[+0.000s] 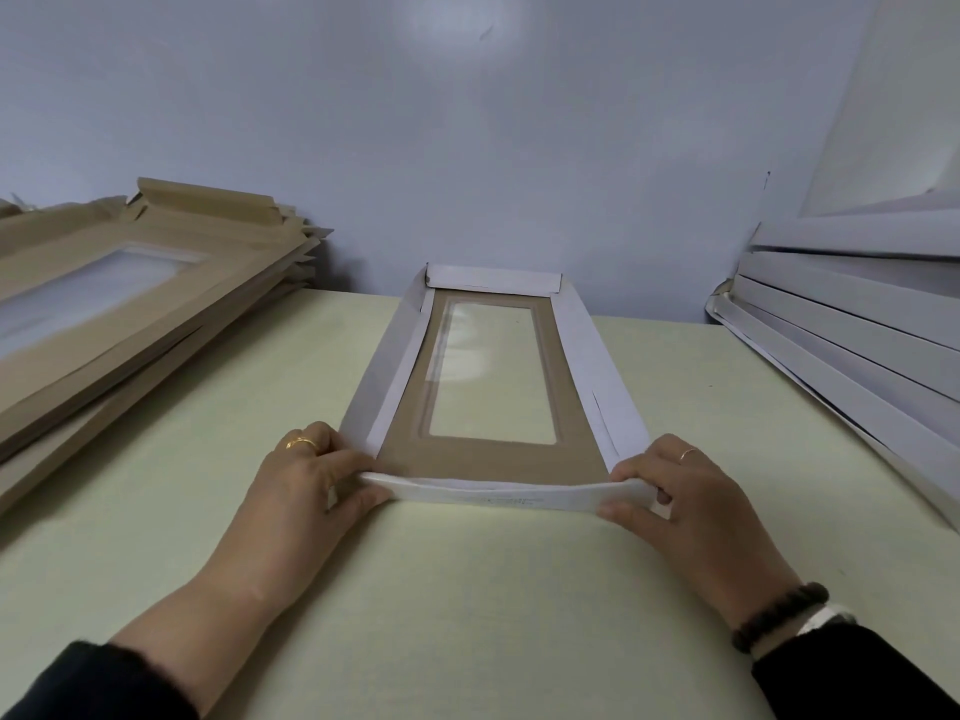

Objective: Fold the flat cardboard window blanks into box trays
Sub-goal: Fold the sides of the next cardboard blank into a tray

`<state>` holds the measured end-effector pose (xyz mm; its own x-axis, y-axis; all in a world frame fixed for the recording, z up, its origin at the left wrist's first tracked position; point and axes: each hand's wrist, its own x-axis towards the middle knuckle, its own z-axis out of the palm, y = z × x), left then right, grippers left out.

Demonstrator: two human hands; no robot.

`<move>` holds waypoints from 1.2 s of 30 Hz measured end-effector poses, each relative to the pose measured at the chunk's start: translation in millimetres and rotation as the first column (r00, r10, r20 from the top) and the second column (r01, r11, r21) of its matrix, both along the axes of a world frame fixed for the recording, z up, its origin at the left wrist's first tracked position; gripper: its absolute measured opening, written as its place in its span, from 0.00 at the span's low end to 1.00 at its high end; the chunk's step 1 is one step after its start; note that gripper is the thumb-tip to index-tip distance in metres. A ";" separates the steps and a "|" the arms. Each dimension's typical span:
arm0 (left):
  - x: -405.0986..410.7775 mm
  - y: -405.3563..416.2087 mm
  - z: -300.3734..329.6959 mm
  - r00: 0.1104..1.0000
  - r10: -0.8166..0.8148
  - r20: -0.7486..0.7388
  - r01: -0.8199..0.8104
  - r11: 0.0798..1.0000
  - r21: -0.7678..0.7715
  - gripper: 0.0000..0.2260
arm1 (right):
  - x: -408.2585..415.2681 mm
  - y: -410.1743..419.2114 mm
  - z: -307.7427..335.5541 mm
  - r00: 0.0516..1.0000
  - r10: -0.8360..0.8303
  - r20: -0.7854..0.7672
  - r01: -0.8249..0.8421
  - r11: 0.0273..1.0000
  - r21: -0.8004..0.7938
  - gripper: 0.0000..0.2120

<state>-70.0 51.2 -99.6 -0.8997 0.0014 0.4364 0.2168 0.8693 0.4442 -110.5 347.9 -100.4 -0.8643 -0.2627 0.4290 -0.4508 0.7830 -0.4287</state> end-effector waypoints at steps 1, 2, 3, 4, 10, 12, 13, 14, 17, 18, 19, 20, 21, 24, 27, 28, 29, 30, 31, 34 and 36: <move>0.4 -0.3 1.1 1.000 -0.001 -0.005 0.001 1.000 -0.014 0.03 | -0.8 -0.6 1.2 0.999 -0.001 -0.052 0.004 0.999 0.051 0.07; 0.3 -0.8 1.7 1.000 -0.002 0.000 0.002 1.000 -0.026 0.03 | -1.3 -1.6 2.4 0.992 0.003 -0.122 0.010 0.995 0.103 0.09; 0.6 -0.7 2.5 1.000 0.007 0.018 -0.007 0.999 -0.044 0.08 | -1.2 -3.8 4.3 0.982 0.010 -0.189 0.020 0.987 0.158 0.11; 0.3 -1.2 2.0 0.999 0.017 0.030 -0.015 0.997 -0.075 0.15 | -0.4 -6.5 6.3 0.969 0.026 -0.244 0.026 0.978 0.208 0.12; 0.2 7.5 12.8 1.000 0.028 -0.008 -0.029 0.948 -0.316 0.25 | 0.5 -13.1 3.0 0.929 0.199 -0.311 -0.080 0.931 0.357 0.19; -1.0 20.6 15.2 0.994 -0.102 0.034 0.107 0.946 -0.307 0.26 | 2.9 -17.3 2.2 0.933 0.219 -0.286 -0.114 0.933 0.341 0.21; -1.9 30.3 14.6 0.983 -0.169 0.068 0.181 0.938 -0.294 0.26 | 5.0 -21.2 1.7 0.933 0.234 -0.274 -0.137 0.933 0.332 0.20; -2.6 39.5 11.2 0.973 -0.209 0.098 0.230 0.925 -0.303 0.26 | 7.8 -25.7 1.2 0.933 0.253 -0.257 -0.165 0.932 0.321 0.18; -5.3 51.6 5.8 0.970 -0.229 0.088 0.245 0.914 -0.324 0.17 | 12.5 -33.6 1.9 0.949 0.292 -0.115 -0.262 0.938 0.227 0.09; -5.7 52.2 7.6 0.969 -0.224 0.102 0.245 0.921 -0.304 0.15 | 11.2 -32.6 3.5 0.957 0.290 -0.025 -0.284 0.949 0.138 0.10; -5.8 51.4 8.4 0.968 -0.226 0.109 0.248 0.926 -0.284 0.13 | 9.4 -29.4 4.1 0.955 0.290 0.058 -0.294 0.954 0.065 0.13; -5.5 50.4 9.1 0.966 -0.226 0.123 0.252 0.929 -0.271 0.12 | 7.7 -25.1 4.0 0.949 0.299 0.102 -0.303 0.953 0.023 0.19; -4.6 50.0 10.0 0.964 -0.224 0.139 0.255 0.929 -0.267 0.12 | 6.2 -20.5 3.8 0.943 0.315 0.111 -0.320 0.947 0.036 0.23; -1.0 52.1 11.9 0.960 -0.235 0.153 0.268 0.928 -0.260 0.12 | 4.8 -11.8 3.3 0.930 0.349 0.115 -0.364 0.919 0.153 0.21; -0.7 51.4 10.1 0.964 -0.219 0.150 0.252 0.933 -0.258 0.12 | 3.8 -8.2 7.0 0.932 0.347 0.101 -0.361 0.908 0.213 0.15; -1.0 51.1 9.4 0.966 -0.215 0.146 0.247 0.933 -0.263 0.13 | 3.8 -9.1 8.8 0.934 0.346 0.089 -0.357 0.903 0.240 0.14; -0.9 51.3 8.8 0.967 -0.215 0.140 0.245 0.933 -0.264 0.13 | 3.6 -9.7 9.4 0.935 0.345 0.079 -0.353 0.896 0.268 0.13; -0.9 51.8 8.7 0.967 -0.215 0.133 0.244 0.934 -0.262 0.13 | 3.4 -10.2 9.5 0.937 0.341 0.071 -0.347 0.891 0.295 0.13; -0.7 51.8 8.4 0.969 -0.215 0.125 0.241 0.935 -0.260 0.13 | 3.3 -10.7 9.3 0.939 0.338 0.065 -0.341 0.888 0.309 0.14; -1.2 51.9 7.0 0.972 -0.216 0.096 0.234 0.940 -0.248 0.14 | 6.2 -11.8 8.7 0.946 0.325 0.003 -0.313 0.908 0.279 0.15; -1.8 51.8 5.4 0.972 -0.220 0.078 0.232 0.941 -0.245 0.14 | 9.0 -13.5 8.1 0.946 0.313 -0.082 -0.282 0.922 0.266 0.16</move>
